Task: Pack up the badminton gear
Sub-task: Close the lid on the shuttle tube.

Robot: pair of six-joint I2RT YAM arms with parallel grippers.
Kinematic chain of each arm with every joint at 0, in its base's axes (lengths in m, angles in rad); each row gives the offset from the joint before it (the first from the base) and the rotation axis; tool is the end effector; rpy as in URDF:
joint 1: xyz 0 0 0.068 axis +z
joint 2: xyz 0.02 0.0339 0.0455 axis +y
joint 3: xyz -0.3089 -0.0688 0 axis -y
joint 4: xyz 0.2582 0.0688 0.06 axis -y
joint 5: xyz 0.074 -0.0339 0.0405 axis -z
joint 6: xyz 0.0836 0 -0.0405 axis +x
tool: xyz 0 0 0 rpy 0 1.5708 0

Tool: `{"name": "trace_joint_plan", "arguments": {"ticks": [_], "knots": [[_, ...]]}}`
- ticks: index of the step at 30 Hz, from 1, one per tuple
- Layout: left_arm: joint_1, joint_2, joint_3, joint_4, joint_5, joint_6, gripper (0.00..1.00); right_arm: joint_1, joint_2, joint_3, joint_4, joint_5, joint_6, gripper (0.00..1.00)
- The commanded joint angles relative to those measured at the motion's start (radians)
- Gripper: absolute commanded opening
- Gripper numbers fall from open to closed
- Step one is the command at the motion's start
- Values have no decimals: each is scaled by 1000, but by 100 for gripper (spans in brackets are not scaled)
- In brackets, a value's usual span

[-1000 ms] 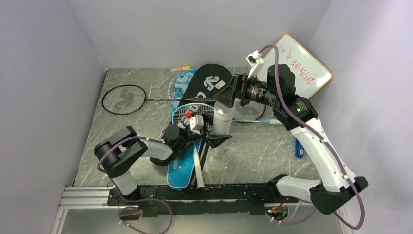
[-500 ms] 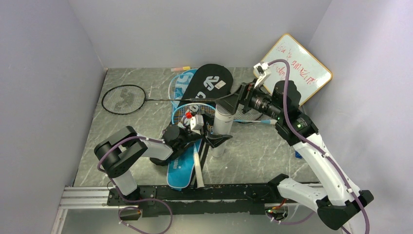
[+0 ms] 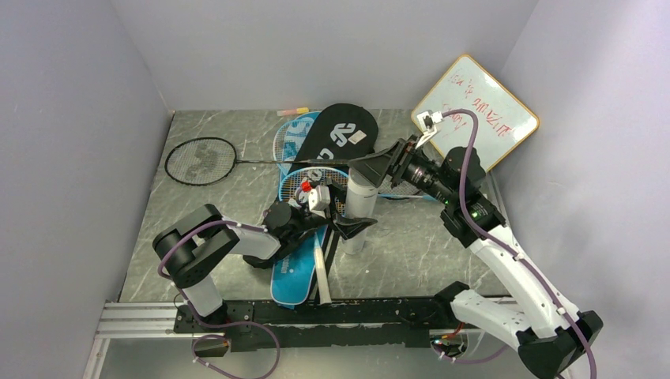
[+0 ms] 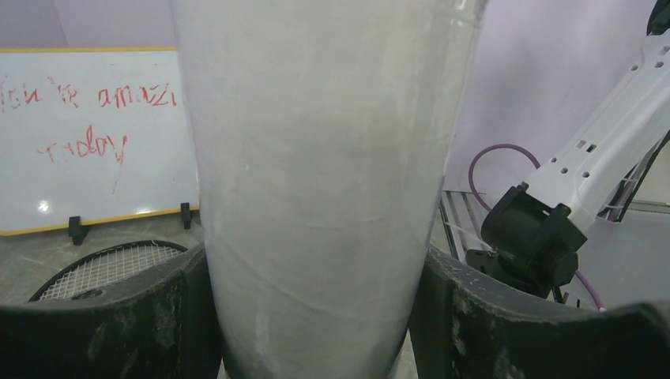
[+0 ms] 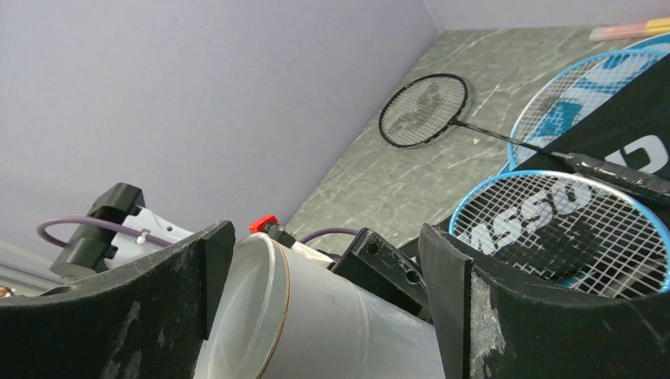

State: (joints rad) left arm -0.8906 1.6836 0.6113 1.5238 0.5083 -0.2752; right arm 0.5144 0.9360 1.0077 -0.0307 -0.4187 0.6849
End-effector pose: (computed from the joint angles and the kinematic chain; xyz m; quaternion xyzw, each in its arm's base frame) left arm 0.1968 -0.3080 0.2865 0.3587 0.4252 -0.5629 0.6113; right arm 0.1925 0.1478 0.4467 -0.0917 0.6877 0.5171 0.5014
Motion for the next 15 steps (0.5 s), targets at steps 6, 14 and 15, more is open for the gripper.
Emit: {"name": "trace_joint_plan", "arguments": {"ticks": [6,14,15], "knots": [[-2,-22,24,185,31,5,73,4,-41,-124,-53,41,161,85],[-2,-22,21,190,32,3,73,4,-37,-193,-18,25,326,84],[-1,-24,20,190,30,4,73,5,-32,-187,-35,27,339,84]]}}
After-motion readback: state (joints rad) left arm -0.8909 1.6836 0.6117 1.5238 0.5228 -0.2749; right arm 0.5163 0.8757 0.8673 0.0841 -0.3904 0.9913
